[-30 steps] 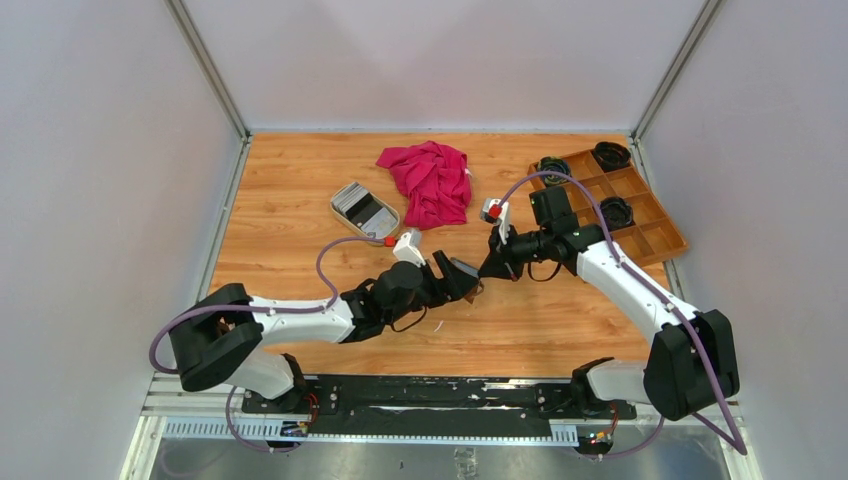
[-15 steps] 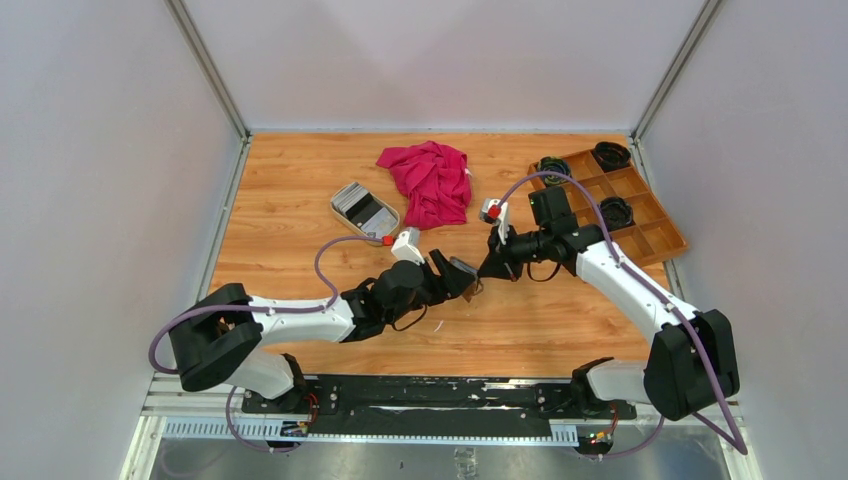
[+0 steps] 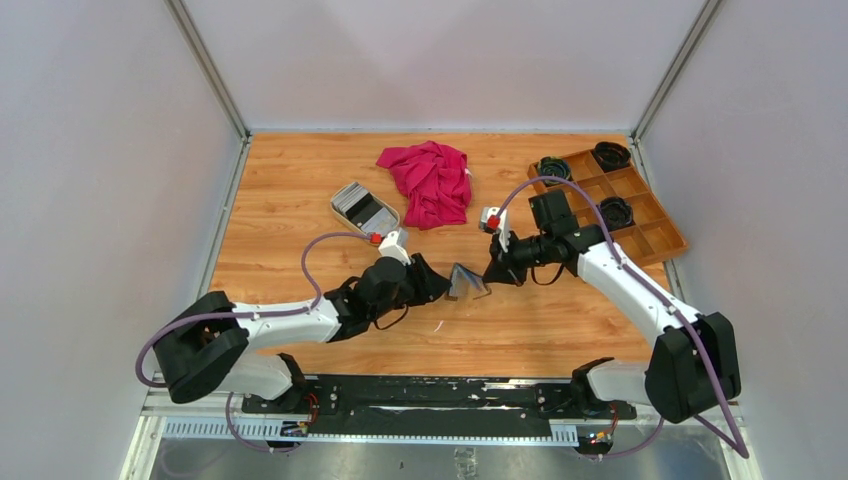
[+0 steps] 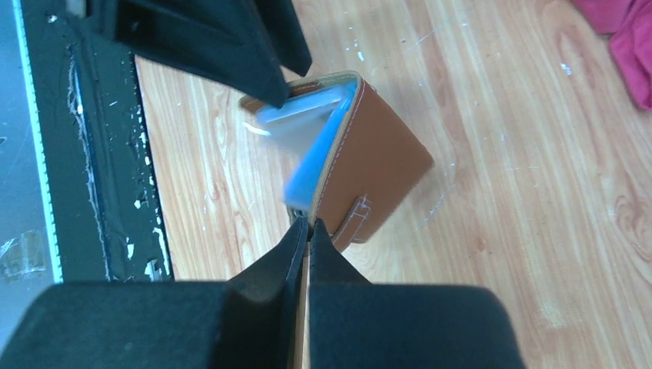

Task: Put the credit cards into the card holder
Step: Open the card holder at the center of the board.

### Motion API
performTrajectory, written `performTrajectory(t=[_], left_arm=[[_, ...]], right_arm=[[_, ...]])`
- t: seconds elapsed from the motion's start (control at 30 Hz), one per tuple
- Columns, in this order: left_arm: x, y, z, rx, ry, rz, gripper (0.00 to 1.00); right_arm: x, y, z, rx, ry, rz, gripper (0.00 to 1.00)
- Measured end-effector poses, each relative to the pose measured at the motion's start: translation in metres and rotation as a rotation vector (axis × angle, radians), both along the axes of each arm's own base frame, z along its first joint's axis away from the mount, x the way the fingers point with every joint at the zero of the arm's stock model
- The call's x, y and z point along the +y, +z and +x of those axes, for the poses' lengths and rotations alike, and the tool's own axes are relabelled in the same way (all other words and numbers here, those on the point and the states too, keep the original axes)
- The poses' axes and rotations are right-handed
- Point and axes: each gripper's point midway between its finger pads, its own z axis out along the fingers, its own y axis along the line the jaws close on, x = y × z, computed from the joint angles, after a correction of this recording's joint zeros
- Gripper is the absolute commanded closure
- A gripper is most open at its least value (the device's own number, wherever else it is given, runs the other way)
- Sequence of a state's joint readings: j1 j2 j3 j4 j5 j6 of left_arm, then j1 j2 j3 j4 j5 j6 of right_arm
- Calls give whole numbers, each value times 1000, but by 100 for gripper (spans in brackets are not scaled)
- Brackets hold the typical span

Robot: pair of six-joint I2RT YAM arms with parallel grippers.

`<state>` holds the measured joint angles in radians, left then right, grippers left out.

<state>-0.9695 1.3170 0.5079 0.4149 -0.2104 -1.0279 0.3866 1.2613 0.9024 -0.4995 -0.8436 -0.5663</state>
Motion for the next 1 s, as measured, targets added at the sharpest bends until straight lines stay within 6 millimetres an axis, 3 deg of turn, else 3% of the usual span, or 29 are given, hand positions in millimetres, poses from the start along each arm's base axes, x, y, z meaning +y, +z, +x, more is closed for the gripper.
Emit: performTrajectory(t=[0.17, 0.27, 0.53, 0.83, 1.0], left_arm=[[8, -10, 0, -13, -84, 50, 73], [8, -11, -2, -36, -154, 72, 74], [2, -19, -14, -91, -338, 164, 64], [2, -35, -20, -96, -448, 265, 62], [3, -35, -20, -117, -473, 293, 75]], right_arm=[[-1, -2, -7, 24, 44, -14, 100], [-1, -4, -9, 40, 60, -20, 100], [1, -9, -12, 88, 81, -21, 100], [1, -15, -13, 137, 81, -35, 100], [1, -17, -13, 152, 78, -38, 100]])
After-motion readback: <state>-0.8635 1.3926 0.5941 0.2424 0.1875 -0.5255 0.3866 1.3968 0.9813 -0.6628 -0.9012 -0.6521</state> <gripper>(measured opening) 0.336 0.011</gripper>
